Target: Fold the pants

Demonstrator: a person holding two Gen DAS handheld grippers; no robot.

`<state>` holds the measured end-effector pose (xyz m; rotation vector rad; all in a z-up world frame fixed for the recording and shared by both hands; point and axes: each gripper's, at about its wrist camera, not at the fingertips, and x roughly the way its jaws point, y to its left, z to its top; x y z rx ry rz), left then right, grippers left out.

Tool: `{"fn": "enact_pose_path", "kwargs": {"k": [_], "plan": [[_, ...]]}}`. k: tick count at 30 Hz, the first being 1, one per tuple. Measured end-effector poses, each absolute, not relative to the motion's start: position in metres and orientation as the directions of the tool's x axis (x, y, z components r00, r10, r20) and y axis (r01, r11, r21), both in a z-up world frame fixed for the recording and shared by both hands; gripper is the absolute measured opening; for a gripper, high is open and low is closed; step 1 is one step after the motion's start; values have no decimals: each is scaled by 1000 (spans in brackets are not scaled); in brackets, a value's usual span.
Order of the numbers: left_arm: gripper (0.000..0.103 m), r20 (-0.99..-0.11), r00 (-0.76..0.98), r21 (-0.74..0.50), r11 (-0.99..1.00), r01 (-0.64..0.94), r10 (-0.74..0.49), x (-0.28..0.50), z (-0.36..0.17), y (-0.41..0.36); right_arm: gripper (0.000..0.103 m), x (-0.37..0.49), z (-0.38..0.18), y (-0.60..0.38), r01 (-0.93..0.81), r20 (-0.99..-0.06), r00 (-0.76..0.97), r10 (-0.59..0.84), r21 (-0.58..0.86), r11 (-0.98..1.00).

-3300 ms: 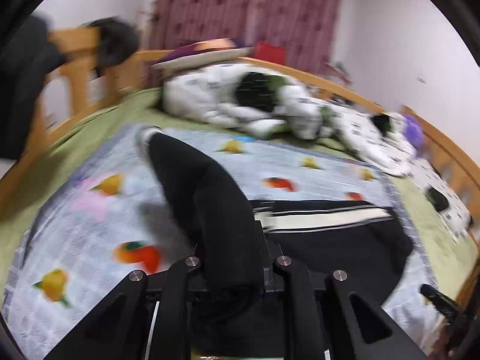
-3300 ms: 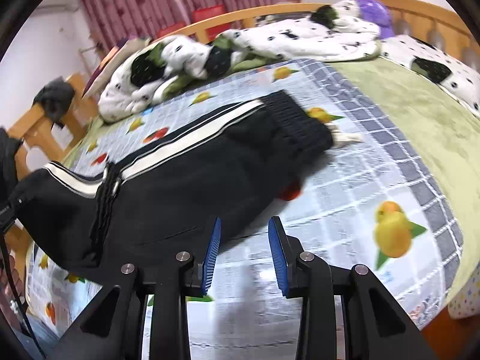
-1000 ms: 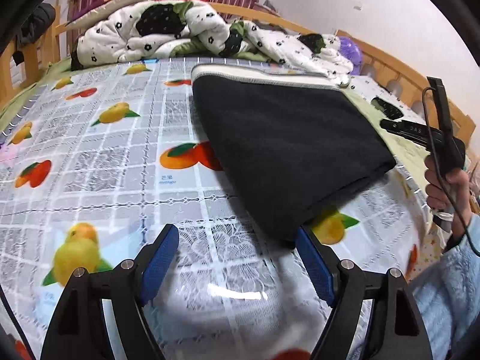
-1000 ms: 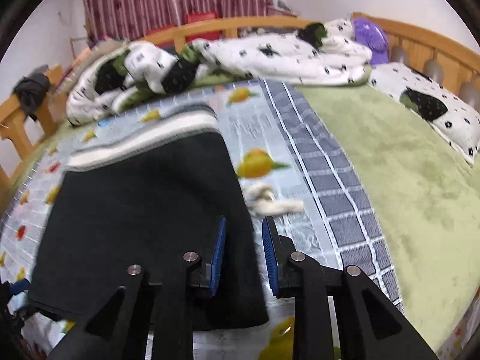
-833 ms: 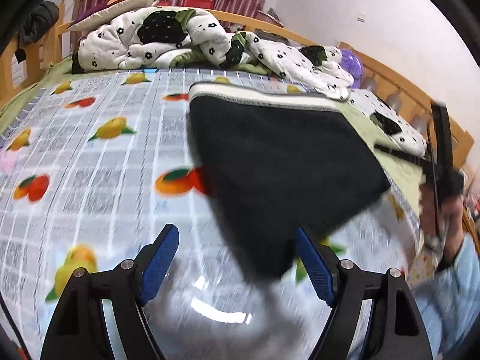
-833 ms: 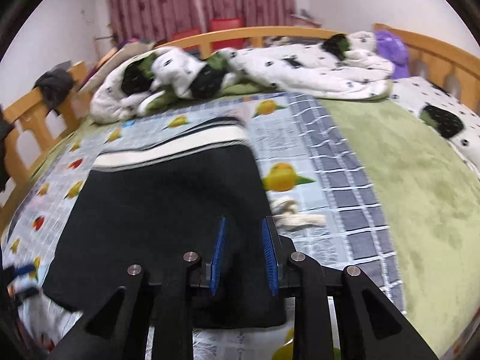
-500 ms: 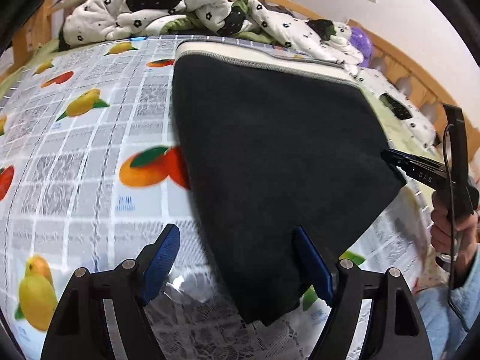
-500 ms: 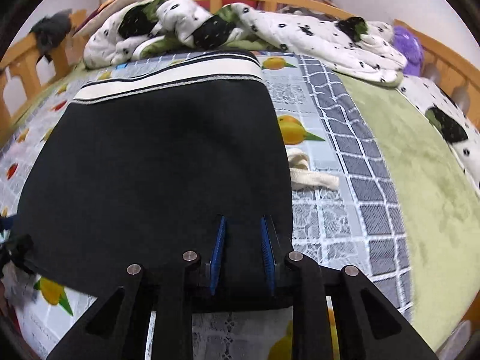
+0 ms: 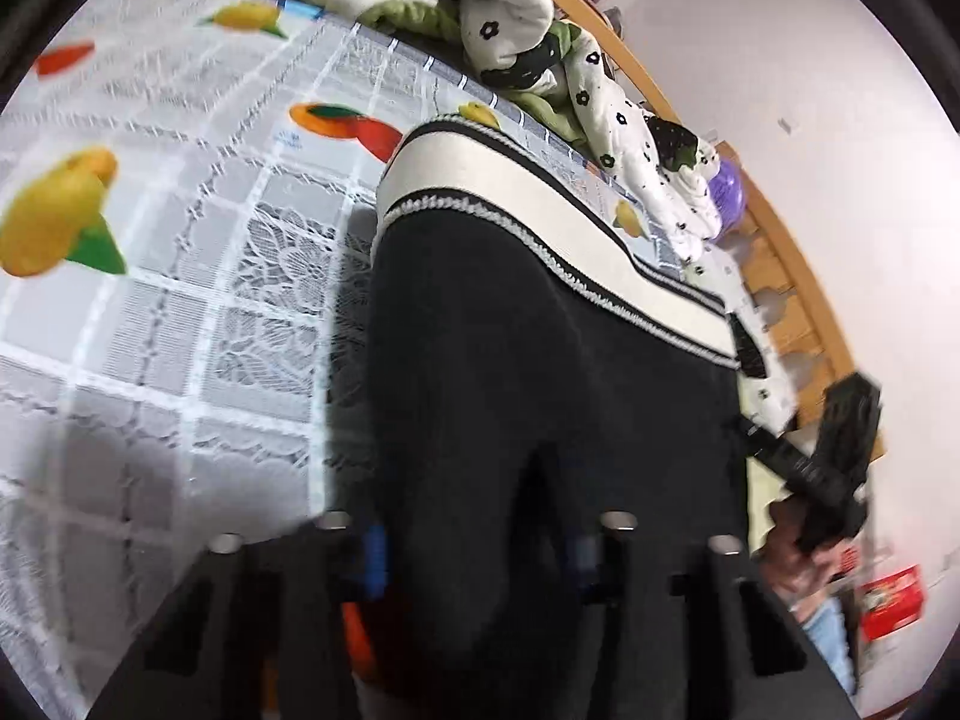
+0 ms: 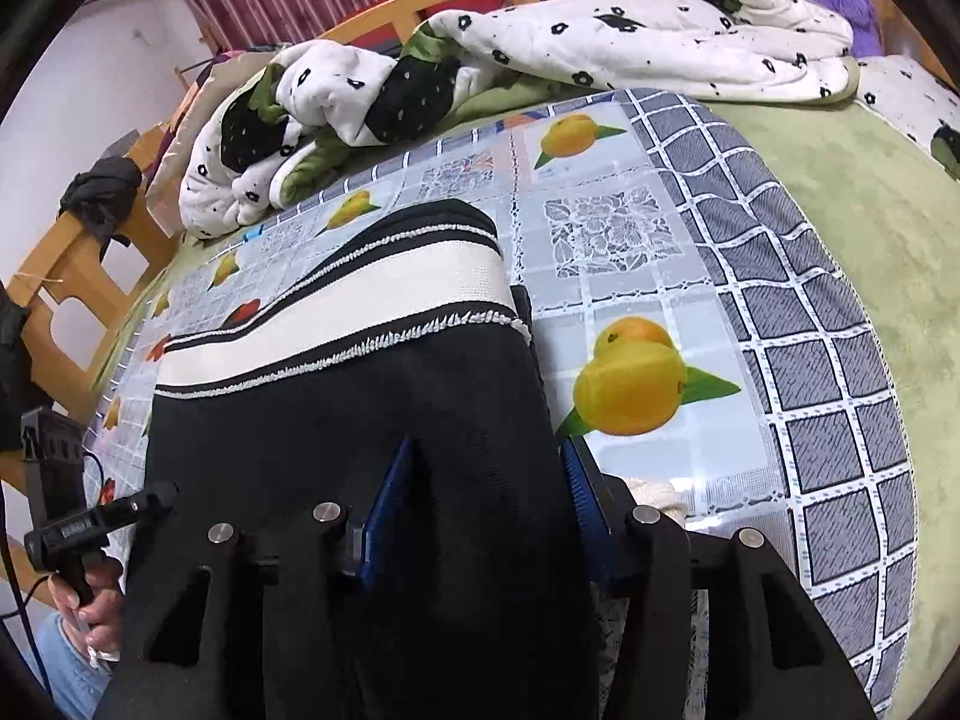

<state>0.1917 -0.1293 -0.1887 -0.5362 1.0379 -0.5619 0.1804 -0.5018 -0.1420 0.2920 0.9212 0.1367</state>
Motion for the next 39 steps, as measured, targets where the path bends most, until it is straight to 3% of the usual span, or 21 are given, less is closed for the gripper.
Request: {"fn": "enact_pose_path", "kwargs": {"k": [2,4,7,17,20,22,23,25,26,29,30,31,33,37,39], "plan": [[21,-632,393,-665,728,168,-668,193,-184,-126,38,177,-136,-492,8,-762,621,183,239,971],[18,-624,386,-673,718,175,-679,194,-178,-117,20,173,-126,-489,33,-765,626,152,221,975],[15,-630,374,-670,720,182,-681,196,-165,-91,14,168,-110,-481,31,-758,620,200,278,960],[16,-791,423,-407,897,175,-441,188,-129,51,14,154,-108,-331,-139,-741,539,400,390,910],[33,-809,439,-362,920,149,-390,176,-144,70,18,151,-107,-297,-190,-752,554,358,305,933],[55,-791,463,-389,913,125,-400,171,-151,80,25,153,-102,-291,-162,-746,590,310,266,950],[59,-785,470,-404,909,105,-403,172,-153,82,27,157,-98,-291,-144,-735,613,290,257,956],[61,-785,476,-408,909,87,-397,176,-154,84,44,175,-98,-290,-106,-734,620,277,271,957],[61,-785,483,-397,914,88,-388,178,-153,84,45,184,-101,-291,-100,-739,611,283,283,954],[61,-770,554,-330,941,77,-316,179,-144,82,39,209,-117,-290,-74,-740,587,329,356,932],[61,-764,576,-300,950,83,-291,177,-139,82,23,209,-115,-289,-79,-728,604,324,350,933],[61,-754,596,-274,957,97,-276,175,-134,81,15,203,-106,-291,-120,-691,642,332,337,934],[61,-733,630,-240,964,115,-258,171,-125,79,15,195,-91,-304,-148,-612,697,374,387,910],[61,-700,673,-199,970,138,-240,173,-110,65,18,215,-127,-308,-59,-733,631,253,280,958],[61,-704,665,-188,968,166,-251,177,-104,53,27,214,-127,-312,-49,-722,641,260,300,953]]}}
